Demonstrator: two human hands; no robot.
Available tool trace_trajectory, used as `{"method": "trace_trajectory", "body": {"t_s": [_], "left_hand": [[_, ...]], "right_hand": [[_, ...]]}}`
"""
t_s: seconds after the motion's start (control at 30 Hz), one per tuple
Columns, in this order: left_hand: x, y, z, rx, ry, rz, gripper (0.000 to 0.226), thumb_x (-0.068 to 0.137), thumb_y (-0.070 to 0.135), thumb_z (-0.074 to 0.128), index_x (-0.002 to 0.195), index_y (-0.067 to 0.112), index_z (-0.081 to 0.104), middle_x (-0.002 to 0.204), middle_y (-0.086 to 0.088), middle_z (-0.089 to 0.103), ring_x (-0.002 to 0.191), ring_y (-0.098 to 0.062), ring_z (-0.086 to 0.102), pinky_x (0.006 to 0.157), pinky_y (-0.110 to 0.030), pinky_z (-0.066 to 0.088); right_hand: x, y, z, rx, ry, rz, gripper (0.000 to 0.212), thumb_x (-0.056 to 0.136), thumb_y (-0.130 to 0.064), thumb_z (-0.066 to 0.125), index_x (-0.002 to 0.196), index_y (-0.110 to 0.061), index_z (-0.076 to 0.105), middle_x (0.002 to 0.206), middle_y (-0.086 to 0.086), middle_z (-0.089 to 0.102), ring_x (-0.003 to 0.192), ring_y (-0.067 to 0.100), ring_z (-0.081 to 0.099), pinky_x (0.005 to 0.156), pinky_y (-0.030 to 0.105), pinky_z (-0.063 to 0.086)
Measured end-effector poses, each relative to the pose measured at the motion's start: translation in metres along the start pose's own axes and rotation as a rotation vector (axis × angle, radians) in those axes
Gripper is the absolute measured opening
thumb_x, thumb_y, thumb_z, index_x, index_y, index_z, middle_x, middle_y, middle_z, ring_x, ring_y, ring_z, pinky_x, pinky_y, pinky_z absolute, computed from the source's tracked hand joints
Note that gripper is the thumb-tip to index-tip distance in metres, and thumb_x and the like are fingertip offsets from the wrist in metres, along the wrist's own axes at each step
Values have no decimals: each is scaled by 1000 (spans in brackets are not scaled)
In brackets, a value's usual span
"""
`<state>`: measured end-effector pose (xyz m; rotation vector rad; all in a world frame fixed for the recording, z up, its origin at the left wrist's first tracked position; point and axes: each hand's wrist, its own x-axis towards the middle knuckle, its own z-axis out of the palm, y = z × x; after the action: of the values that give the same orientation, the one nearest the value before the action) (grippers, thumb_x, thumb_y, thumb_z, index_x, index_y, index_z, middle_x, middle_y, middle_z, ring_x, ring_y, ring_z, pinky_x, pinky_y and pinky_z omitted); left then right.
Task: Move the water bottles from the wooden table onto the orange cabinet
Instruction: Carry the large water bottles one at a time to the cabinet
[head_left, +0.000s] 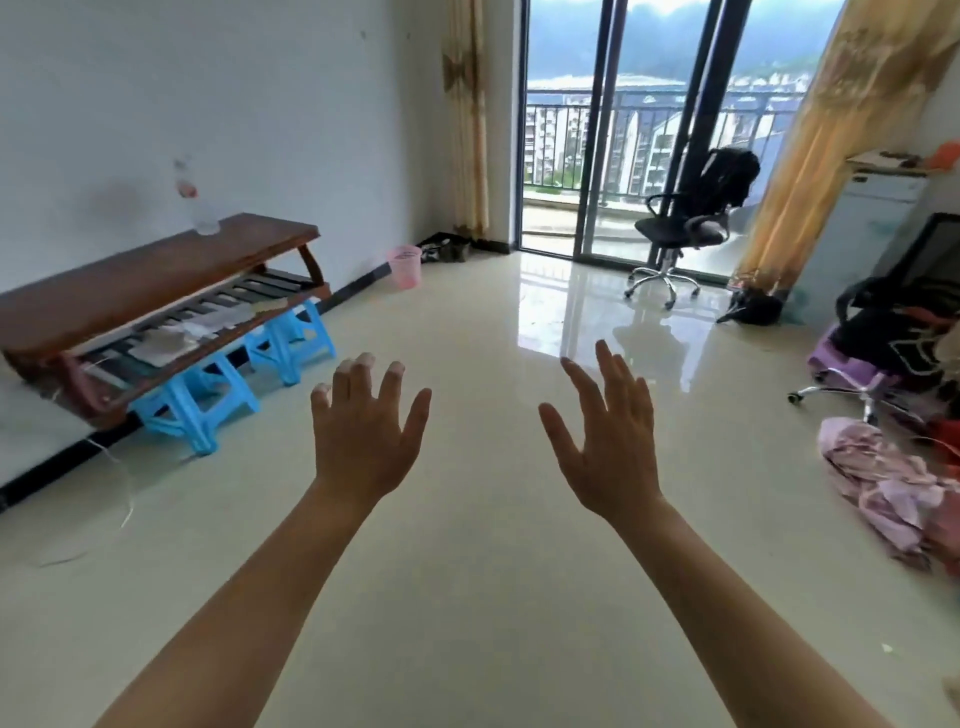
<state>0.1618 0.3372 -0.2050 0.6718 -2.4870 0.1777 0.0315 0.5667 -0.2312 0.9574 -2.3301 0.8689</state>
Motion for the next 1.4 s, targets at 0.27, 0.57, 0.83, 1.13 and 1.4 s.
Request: {"method": "trace_trajectory", "body": {"t_s": [0.27, 0.57, 0.83, 1.13, 1.4], "left_hand": [[135, -75, 81, 132, -13, -145, 65, 101, 57, 25, 130, 9, 59, 133, -25, 53, 124, -41, 50, 95, -61, 42], [278, -172, 140, 246, 91, -330, 60, 101, 53, 31, 131, 9, 58, 134, -23, 52, 124, -39, 50, 93, -58, 42], [364, -312, 230, 294, 86, -463, 58, 100, 51, 36, 133, 8, 57, 132, -22, 53, 123, -38, 49, 89, -56, 45], [519, -476, 310, 252, 71, -506, 54, 98, 47, 40, 130, 7, 59, 130, -22, 55, 118, -39, 53, 84, -55, 46], [655, -558, 430, 188, -28, -491, 59, 99, 50, 33, 133, 7, 57, 133, -21, 55, 120, -37, 53, 87, -53, 48]], "right_hand": [[165, 23, 163, 170, -84, -62, 60, 101, -58, 39, 151, -25, 42, 167, 10, 25, 154, 31, 22, 124, 55, 18], [371, -5, 314, 321, -208, -217, 60, 100, -58, 42, 152, -27, 37, 166, 11, 26, 152, 33, 27, 123, 57, 22], [481, -76, 486, 340, -356, -364, 66, 99, -62, 36, 156, -30, 26, 168, 9, 20, 154, 32, 22, 124, 56, 18], [637, -165, 647, 338, -420, -385, 72, 97, -66, 31, 158, -33, 12, 170, 5, 16, 155, 24, 18, 127, 51, 13], [762, -159, 793, 346, -413, -316, 73, 97, -66, 33, 158, -29, 18, 168, 6, 20, 153, 27, 25, 126, 52, 17]]}}
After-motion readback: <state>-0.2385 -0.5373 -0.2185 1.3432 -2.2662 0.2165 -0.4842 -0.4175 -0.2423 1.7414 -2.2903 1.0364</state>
